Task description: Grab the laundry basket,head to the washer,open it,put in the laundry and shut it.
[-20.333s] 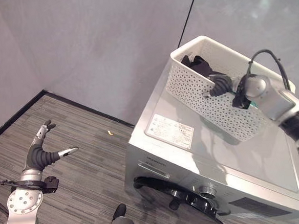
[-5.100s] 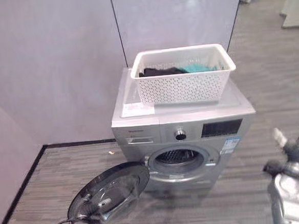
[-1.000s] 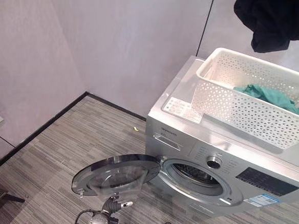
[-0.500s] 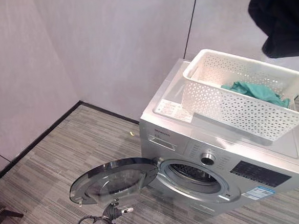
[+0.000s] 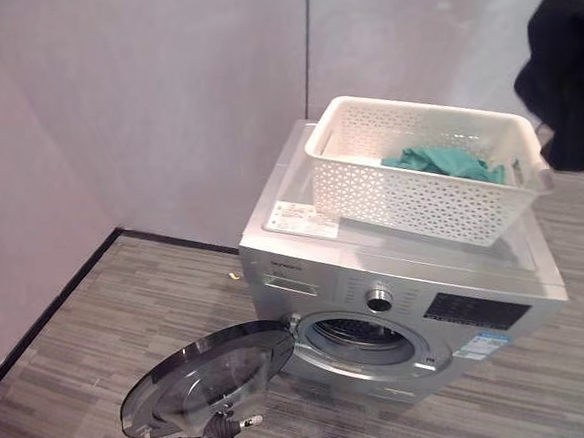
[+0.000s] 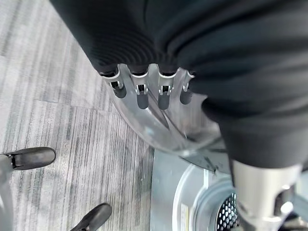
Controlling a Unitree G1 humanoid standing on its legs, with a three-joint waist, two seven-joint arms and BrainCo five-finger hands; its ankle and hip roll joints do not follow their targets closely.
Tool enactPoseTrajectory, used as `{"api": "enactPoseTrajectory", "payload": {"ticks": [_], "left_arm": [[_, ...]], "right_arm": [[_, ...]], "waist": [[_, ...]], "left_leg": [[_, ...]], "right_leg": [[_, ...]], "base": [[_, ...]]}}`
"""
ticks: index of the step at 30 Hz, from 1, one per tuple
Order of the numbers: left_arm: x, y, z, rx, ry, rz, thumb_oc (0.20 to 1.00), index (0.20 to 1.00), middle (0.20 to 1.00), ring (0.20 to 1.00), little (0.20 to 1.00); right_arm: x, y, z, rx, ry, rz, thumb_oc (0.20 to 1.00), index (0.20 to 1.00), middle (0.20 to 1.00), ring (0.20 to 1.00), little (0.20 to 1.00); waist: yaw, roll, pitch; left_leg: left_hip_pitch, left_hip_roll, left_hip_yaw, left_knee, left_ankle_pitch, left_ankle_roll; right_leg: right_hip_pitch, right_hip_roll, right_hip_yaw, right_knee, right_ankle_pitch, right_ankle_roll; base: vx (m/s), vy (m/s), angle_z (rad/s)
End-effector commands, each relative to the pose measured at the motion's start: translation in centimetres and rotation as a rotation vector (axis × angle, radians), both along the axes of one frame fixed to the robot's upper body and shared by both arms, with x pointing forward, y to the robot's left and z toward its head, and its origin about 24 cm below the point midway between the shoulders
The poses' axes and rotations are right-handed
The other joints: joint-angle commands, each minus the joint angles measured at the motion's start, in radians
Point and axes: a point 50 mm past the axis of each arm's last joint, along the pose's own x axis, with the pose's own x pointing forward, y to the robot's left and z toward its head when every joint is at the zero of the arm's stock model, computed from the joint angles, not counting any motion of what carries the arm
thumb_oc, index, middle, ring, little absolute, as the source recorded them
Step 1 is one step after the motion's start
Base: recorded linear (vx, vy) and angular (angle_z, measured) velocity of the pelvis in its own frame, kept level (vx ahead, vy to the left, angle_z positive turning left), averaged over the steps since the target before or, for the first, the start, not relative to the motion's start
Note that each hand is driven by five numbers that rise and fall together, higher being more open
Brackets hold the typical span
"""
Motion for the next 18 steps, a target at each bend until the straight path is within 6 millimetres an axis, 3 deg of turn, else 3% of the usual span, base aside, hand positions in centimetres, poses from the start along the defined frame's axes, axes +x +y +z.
{"api": "enactPoseTrajectory", "payload": {"ticks": [1,4,6,10,11,12,14,18], "left_arm": [[-0.7,1.0,-0.2,0.026,0.008,-0.016,1.000,1.000,1.000,1.000,1.000],[-1.2,0.7,-0.6,0.004,0.032,-0.016,1.000,1.000,1.000,1.000,1.000],[-2.7,1.5,-1.1,0.014,0.097,0.044,1.000,1.000,1.000,1.000,1.000],[-3.7,1.9,-1.5,0.038,0.147,0.062,1.000,1.000,1.000,1.000,1.000],[-3.9,1.9,-1.6,0.045,0.166,0.065,1.000,1.000,1.000,1.000,1.000],[-4.0,2.0,-1.6,0.047,0.167,0.064,1.000,1.000,1.000,1.000,1.000],[-3.9,1.9,-1.6,0.048,0.171,0.069,1.000,1.000,1.000,1.000,1.000],[-3.4,1.6,-1.5,0.039,0.136,0.061,1.000,1.000,1.000,1.000,1.000]], "right_arm": [[-1.6,-1.6,-1.3,0.026,-0.016,-0.088,0.200,0.200,0.200,0.200,0.200],[-2.0,-3.0,-3.9,0.076,0.054,-0.151,0.200,0.200,0.200,0.200,0.200],[-3.2,-4.3,-5.5,0.078,0.114,-0.233,0.200,0.200,0.200,0.200,0.200],[-4.7,-5.4,-7.5,0.099,0.184,-0.296,0.200,0.200,0.200,0.200,0.200],[-5.2,-5.6,-9.8,0.146,0.252,-0.301,0.200,0.200,0.200,0.200,0.200],[-5.3,-5.6,-9.9,0.147,0.253,-0.302,0.200,0.200,0.200,0.200,0.200],[-5.6,-5.6,-13.0,0.223,0.336,-0.294,0.200,0.200,0.200,0.200,0.200],[-5.7,-4.2,-19.8,0.456,0.478,-0.220,0.200,0.200,0.200,0.200,0.200]], "waist": [[0.052,-0.054,-0.055],[0.046,-0.057,-0.049],[0.035,-0.055,-0.045],[0.020,-0.049,-0.045],[0.011,-0.050,-0.043],[0.012,-0.050,-0.043],[0.005,-0.048,-0.041],[0.000,-0.051,-0.038]], "left_leg": [[0.081,-0.023,0.003,0.051,-0.167,0.084],[0.083,-0.030,0.020,0.054,-0.173,0.087],[0.085,-0.028,0.035,0.054,-0.173,0.086],[0.088,-0.022,0.042,0.051,-0.176,0.088],[0.090,-0.021,0.047,0.047,-0.174,0.088],[0.091,-0.020,0.047,0.046,-0.174,0.087],[0.095,-0.019,0.055,0.040,-0.174,0.088],[0.099,-0.020,0.073,0.039,-0.175,0.091]], "right_leg": [[-0.221,-0.091,-0.014,0.085,0.079,0.089],[-0.226,-0.087,0.000,0.074,0.090,0.096],[-0.231,-0.079,0.010,0.073,0.090,0.094],[-0.233,-0.069,0.012,0.077,0.079,0.093],[-0.236,-0.068,0.014,0.076,0.083,0.094],[-0.235,-0.067,0.014,0.076,0.083,0.094],[-0.238,-0.064,0.016,0.074,0.086,0.096],[-0.242,-0.057,0.027,0.066,0.095,0.100]], "base": [[-0.02,-0.020,-0.18],[-0.01,-0.012,-0.27],[0.02,-0.018,-0.25],[0.01,-0.025,-0.08],[0.05,-0.004,-0.09],[0.01,-0.023,-0.16],[0.01,-0.018,-0.19],[0.01,-0.022,-0.09]]}}
